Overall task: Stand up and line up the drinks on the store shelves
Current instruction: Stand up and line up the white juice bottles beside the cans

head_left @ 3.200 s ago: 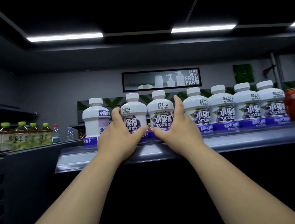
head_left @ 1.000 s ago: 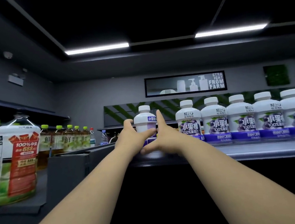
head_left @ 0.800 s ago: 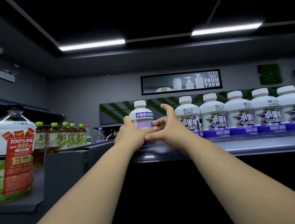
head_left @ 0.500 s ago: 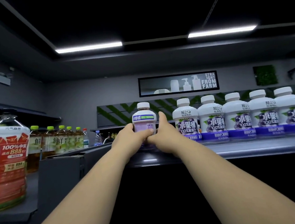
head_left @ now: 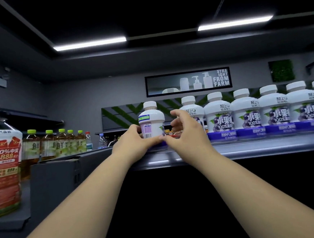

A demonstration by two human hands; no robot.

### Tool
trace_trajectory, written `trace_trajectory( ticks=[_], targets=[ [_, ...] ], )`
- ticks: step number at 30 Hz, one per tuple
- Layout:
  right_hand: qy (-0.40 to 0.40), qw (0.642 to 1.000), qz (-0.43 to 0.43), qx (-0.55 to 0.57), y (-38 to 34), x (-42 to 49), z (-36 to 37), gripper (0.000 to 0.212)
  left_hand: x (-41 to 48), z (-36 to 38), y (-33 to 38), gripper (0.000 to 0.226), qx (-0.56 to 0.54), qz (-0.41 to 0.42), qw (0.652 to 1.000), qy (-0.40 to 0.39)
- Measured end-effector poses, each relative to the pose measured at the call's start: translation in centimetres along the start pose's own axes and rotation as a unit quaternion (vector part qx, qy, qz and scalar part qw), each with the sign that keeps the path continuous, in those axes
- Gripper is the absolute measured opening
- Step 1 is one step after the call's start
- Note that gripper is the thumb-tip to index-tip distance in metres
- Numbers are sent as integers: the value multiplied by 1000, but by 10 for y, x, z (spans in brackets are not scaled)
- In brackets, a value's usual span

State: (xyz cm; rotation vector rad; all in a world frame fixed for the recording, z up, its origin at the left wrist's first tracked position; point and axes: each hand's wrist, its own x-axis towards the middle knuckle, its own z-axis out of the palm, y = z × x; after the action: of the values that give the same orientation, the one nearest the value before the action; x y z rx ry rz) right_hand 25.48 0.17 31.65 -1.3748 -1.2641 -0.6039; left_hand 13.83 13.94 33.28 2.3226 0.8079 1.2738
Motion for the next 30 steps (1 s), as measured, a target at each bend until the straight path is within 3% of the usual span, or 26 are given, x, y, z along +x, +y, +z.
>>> trace_trajectory(
  ticks=[3,6,9,11,13,17,19,22,27,30],
  targets=[
    [61,988,-90,-112,13,-7,-15,53,-4,-1,17,75,47,-12,999,5],
    [109,952,-113,-263,26,-6,-24,60,1,4,32,57,-11,-20,1000,-8],
    [121,935,-41,-331,31,-3,-27,81,-1,17,41,83,-33,-20,999,-22],
    [81,931,-2,-355,31,-4,-28,90,-5,27,43,99,46,-17,999,-9],
    [37,927,15,-372,34,-5,-30,89,-6,32,41,96,101,-12,995,21],
    [33,912,44,-407,40,-2,-49,101,-2,31,32,85,79,12,996,33],
    [24,909,65,-411,46,-2,-59,107,-3,34,33,87,124,12,992,27],
    [-1,915,74,-396,51,-5,-63,103,-8,38,40,93,193,-6,980,45],
    [-16,928,71,-365,49,-7,-63,98,-11,32,40,65,146,2,988,43],
    [-33,931,73,-356,49,-8,-66,96,-15,35,46,73,215,-10,976,38]
  ],
)
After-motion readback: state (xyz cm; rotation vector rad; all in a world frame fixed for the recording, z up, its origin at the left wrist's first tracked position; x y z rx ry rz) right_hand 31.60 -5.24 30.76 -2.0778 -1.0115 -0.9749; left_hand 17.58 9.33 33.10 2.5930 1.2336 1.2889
